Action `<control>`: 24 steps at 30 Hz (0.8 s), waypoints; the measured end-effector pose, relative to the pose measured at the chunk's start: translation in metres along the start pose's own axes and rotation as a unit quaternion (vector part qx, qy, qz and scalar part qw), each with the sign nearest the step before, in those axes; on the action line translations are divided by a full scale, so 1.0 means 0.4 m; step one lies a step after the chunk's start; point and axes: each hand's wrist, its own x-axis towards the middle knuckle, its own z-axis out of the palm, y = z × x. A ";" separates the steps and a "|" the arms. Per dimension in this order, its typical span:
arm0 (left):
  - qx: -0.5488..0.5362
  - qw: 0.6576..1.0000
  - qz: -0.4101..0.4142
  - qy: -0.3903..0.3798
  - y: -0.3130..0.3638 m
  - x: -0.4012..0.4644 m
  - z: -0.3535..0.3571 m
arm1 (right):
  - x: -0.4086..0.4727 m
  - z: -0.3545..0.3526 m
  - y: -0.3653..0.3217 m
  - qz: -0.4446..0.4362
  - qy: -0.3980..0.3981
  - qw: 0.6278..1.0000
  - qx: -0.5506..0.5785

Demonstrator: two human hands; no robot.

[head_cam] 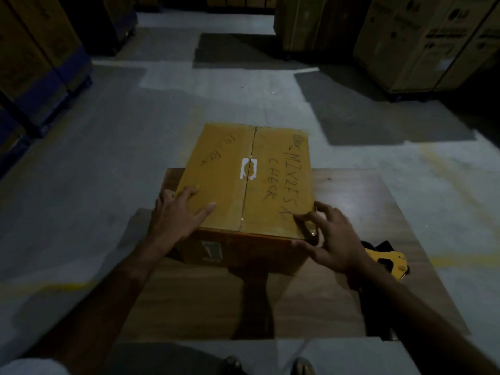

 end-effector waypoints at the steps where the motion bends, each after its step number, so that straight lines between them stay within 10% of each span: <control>1: 0.000 1.000 0.009 -0.008 0.010 -0.020 0.008 | 0.002 -0.018 0.025 0.002 0.007 1.000 -0.016; 11: -0.056 0.958 0.253 -0.122 0.228 -0.244 0.158 | 0.015 -0.024 -0.024 0.163 0.060 0.983 0.055; 16: -0.047 0.965 0.259 0.018 0.202 -0.043 0.069 | -0.038 0.037 -0.071 0.119 -0.025 0.992 -0.012; 24: 0.074 0.940 0.316 -0.106 0.143 0.070 0.046 | -0.047 0.000 0.050 0.004 -0.058 0.996 -0.067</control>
